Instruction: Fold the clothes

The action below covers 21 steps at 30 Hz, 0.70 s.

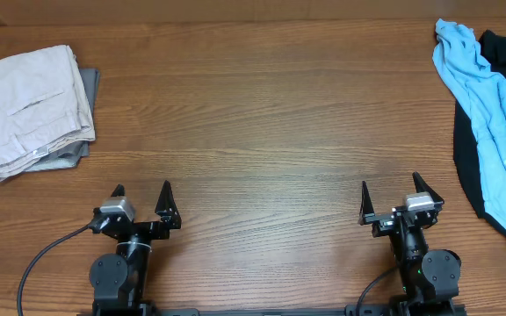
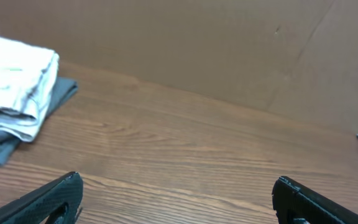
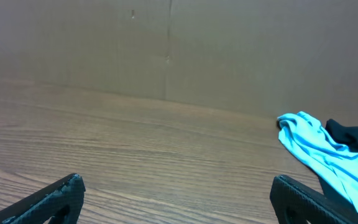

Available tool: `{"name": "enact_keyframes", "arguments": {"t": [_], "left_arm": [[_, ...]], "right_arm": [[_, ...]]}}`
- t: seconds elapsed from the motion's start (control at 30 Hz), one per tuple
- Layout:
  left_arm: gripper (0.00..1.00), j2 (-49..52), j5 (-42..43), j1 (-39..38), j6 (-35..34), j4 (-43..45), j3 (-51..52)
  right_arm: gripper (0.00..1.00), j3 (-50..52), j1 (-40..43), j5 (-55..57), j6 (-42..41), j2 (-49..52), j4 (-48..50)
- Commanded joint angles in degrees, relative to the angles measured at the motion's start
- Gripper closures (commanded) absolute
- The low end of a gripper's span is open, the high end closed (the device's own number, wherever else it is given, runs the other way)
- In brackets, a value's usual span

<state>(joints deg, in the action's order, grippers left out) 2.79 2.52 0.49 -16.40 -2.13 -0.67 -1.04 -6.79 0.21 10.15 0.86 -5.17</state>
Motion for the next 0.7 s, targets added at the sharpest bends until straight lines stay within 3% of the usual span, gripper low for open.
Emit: {"name": "enact_keyframes", "arguments": {"t": [0.0,0.27,0.67], "left_arm": [[0.0,-1.92,-1.44,0.33,6.56,-1.11,0.39],[0.0,-2.62,-1.01,0.22,17.46,-2.29,0.39],[0.0,-2.51,-1.11,0.24,19.21,-2.27,0.39]], "right_arm": [[0.0,0.59,-0.28,-0.31,0.17,-0.37,0.33],[0.0,0.59,-0.28,-0.31,0.2,-0.37,0.33],[0.0,0.59,-0.28,-0.31,0.2,-0.37,0.33]]}}
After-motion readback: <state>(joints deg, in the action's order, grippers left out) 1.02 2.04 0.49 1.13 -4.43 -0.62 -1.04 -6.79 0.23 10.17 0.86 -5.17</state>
